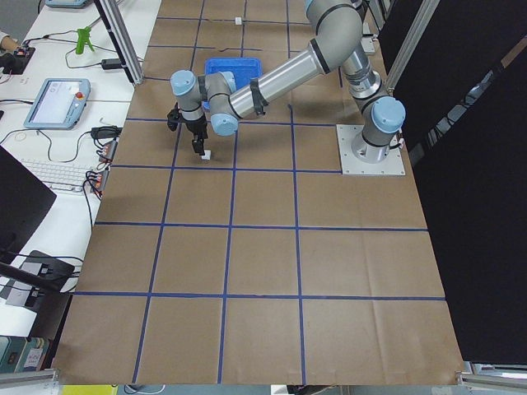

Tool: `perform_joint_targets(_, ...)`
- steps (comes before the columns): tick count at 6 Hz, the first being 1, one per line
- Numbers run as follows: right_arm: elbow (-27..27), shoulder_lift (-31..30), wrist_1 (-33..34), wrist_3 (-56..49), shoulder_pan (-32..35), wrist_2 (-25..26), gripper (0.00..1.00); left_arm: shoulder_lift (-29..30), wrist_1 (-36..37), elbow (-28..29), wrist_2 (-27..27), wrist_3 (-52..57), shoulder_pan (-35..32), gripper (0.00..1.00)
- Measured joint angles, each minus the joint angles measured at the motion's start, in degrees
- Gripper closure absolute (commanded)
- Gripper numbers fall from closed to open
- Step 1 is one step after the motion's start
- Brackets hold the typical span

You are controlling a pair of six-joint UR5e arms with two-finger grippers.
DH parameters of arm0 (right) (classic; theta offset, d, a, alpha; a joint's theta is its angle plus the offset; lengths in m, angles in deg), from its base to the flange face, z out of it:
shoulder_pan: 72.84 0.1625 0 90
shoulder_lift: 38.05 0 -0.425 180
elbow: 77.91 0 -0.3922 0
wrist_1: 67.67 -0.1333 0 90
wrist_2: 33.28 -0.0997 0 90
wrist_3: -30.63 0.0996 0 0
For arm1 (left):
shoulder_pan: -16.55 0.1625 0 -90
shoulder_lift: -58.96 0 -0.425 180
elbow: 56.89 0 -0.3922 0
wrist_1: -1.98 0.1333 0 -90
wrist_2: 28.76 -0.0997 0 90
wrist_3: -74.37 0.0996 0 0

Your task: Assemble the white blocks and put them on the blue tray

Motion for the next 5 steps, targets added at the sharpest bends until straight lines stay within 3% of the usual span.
perform_joint_targets(1,0.0,3.45,1.09,-7.32,-2.33,-2.85,0.0,0.75,0.24,0.24,-1.56,0.52,0.0,0.09)
perform_joint_targets(2,-0.05,7.15,1.47,-13.07,-4.53,-5.48,0.0,1.6,1.03,0.54,-2.09,0.62,0.0,0.18)
perform_joint_targets(3,-0.1,10.59,1.64,-16.63,-6.44,-7.4,0.0,2.25,2.07,0.67,-2.17,0.65,0.0,0.53)
perform_joint_targets(4,-0.16,13.07,1.71,-18.53,-7.95,-8.26,0.0,2.54,2.37,0.71,-2.19,0.65,0.01,0.76)
perform_joint_targets(5,-0.26,14.39,1.69,-19.27,-8.56,-8.62,0.0,2.3,2.15,0.65,-2.19,0.57,-0.02,0.87)
